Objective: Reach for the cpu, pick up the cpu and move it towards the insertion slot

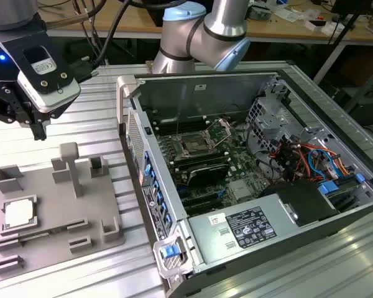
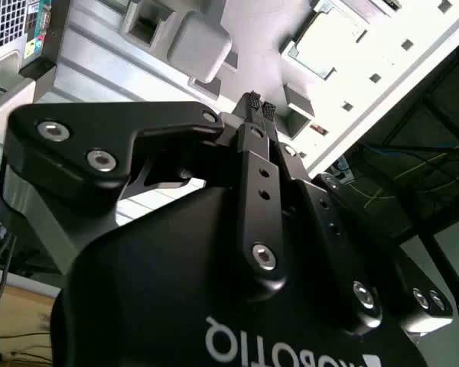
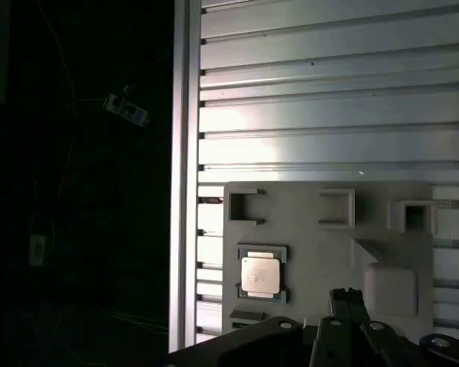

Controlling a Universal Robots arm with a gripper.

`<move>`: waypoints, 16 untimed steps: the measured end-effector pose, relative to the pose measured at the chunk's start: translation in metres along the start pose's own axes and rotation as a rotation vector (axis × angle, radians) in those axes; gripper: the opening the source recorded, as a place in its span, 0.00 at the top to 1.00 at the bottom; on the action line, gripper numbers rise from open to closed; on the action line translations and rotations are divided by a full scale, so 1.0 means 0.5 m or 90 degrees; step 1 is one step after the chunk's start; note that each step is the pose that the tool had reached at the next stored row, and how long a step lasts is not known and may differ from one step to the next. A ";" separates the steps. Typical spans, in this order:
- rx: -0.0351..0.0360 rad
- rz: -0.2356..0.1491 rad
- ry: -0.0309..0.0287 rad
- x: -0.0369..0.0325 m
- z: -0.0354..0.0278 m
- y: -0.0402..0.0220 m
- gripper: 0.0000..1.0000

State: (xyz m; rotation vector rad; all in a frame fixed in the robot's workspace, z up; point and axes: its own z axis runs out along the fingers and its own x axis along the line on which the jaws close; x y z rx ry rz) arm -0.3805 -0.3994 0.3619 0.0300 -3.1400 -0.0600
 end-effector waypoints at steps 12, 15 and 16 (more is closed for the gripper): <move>0.0000 0.000 0.0000 0.025 0.000 0.000 0.89; 0.0000 0.000 0.0000 0.032 0.000 0.001 0.89; 0.0000 0.000 0.0000 0.034 0.000 0.001 0.89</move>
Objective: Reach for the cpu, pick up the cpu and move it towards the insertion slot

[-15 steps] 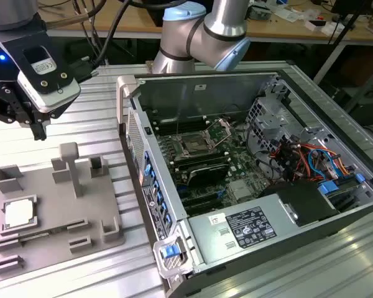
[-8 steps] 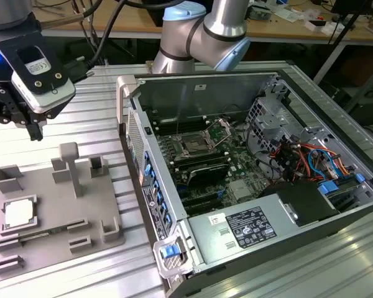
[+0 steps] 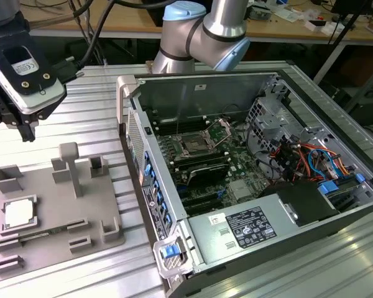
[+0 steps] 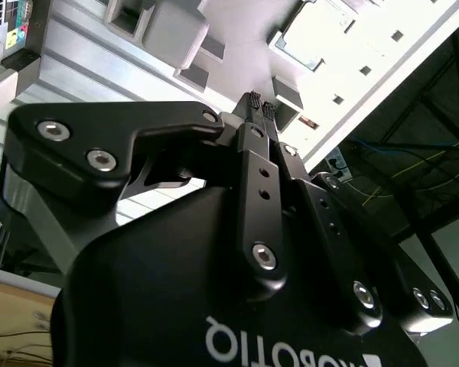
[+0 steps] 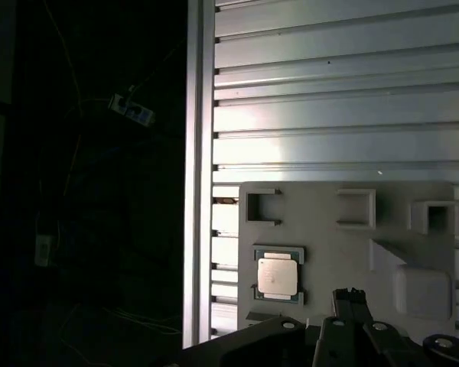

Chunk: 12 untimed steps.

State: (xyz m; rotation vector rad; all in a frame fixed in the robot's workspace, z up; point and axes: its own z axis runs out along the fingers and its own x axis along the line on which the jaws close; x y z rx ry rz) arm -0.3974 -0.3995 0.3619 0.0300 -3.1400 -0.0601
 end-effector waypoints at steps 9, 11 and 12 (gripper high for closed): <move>0.0000 0.000 0.0000 0.023 0.000 0.000 0.89; 0.0000 0.000 0.0000 0.028 0.000 0.000 0.89; 0.0000 0.000 0.0000 0.032 0.000 0.000 0.89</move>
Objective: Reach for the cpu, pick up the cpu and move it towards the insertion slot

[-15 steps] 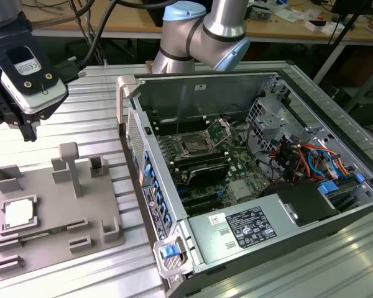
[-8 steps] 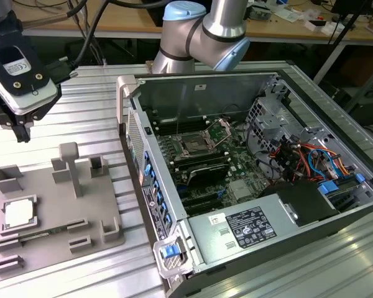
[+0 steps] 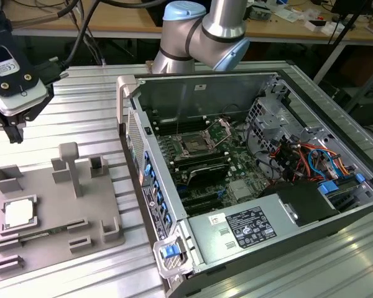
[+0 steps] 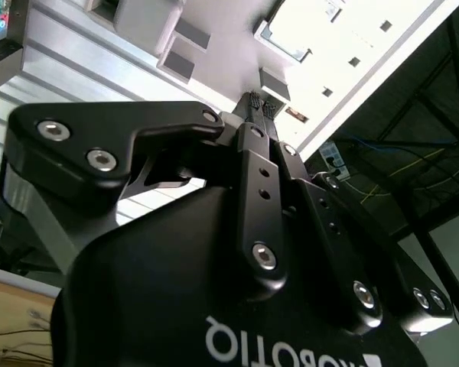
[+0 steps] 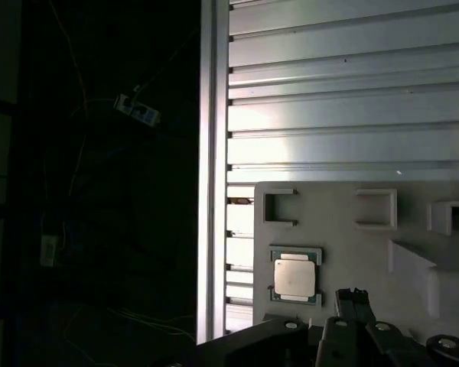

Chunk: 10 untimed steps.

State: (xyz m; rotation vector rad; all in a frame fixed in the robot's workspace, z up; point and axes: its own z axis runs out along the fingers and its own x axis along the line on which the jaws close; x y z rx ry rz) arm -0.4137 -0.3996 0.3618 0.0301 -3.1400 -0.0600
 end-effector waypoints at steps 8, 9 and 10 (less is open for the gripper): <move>0.0000 0.000 0.0000 0.027 0.000 0.000 0.76; 0.0000 0.000 0.0000 0.029 0.000 0.000 0.76; 0.0000 0.000 0.0000 0.033 0.000 0.000 0.75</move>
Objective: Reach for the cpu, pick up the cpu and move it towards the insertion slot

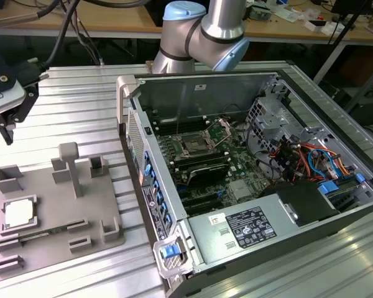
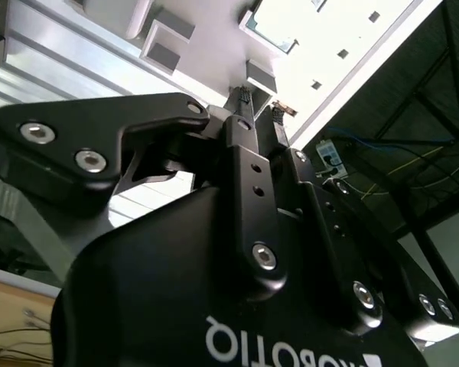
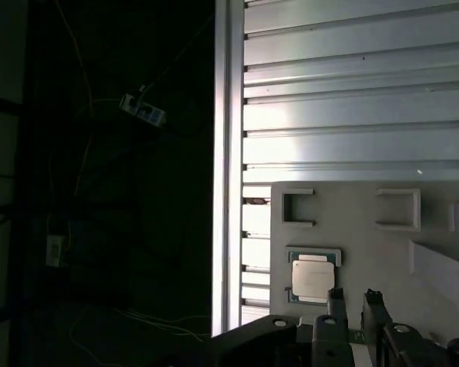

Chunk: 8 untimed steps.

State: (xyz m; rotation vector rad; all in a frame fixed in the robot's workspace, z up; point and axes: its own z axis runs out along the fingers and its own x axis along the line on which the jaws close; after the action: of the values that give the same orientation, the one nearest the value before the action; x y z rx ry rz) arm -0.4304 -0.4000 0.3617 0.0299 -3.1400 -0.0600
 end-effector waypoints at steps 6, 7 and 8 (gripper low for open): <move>-0.0001 0.000 0.0026 0.015 0.004 -0.003 0.55; -0.0001 0.000 0.0029 0.016 0.005 -0.004 0.55; 0.0000 0.000 0.0031 0.018 0.006 -0.004 0.55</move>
State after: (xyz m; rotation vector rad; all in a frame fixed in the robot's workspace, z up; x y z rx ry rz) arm -0.4394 -0.4021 0.3585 0.0301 -3.1351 -0.0599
